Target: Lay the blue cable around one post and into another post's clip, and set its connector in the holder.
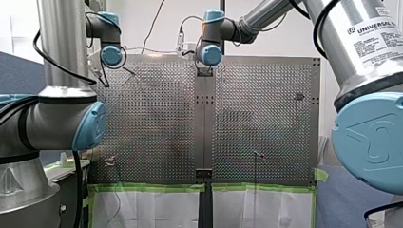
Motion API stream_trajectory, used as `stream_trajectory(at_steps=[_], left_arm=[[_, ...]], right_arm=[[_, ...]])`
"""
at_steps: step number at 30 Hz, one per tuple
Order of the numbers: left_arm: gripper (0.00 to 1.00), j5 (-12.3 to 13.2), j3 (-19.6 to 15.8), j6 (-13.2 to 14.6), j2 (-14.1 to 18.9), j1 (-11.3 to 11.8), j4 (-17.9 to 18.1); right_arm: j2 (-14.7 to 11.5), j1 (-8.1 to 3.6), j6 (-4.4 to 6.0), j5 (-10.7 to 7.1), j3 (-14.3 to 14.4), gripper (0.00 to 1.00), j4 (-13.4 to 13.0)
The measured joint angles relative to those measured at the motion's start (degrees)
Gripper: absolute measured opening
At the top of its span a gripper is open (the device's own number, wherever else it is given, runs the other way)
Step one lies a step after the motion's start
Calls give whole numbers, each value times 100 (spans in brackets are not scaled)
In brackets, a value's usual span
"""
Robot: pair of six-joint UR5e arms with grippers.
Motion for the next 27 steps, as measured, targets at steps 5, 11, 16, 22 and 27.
stream_trajectory(at_steps=[5, 11, 16, 22, 27], left_arm=[[0, 267, 93, -45, -38, 267, 11], [0, 581, 353, -109, -137, 579, 4], [0, 815, 478, -116, -272, 682, -5], [0, 1093, 497, -112, -445, 697, 6], [0, 1242, 499, -114, -507, 703, 13]], right_arm=[[9, -7, 0, -7, -19, 0, -12], [51, -12, 4, -80, -71, 0, -44], [255, 12, 3, -165, -279, 0, 128], [494, 21, 33, -267, -561, 0, 239], [620, 19, 42, -295, -753, 0, 336]])
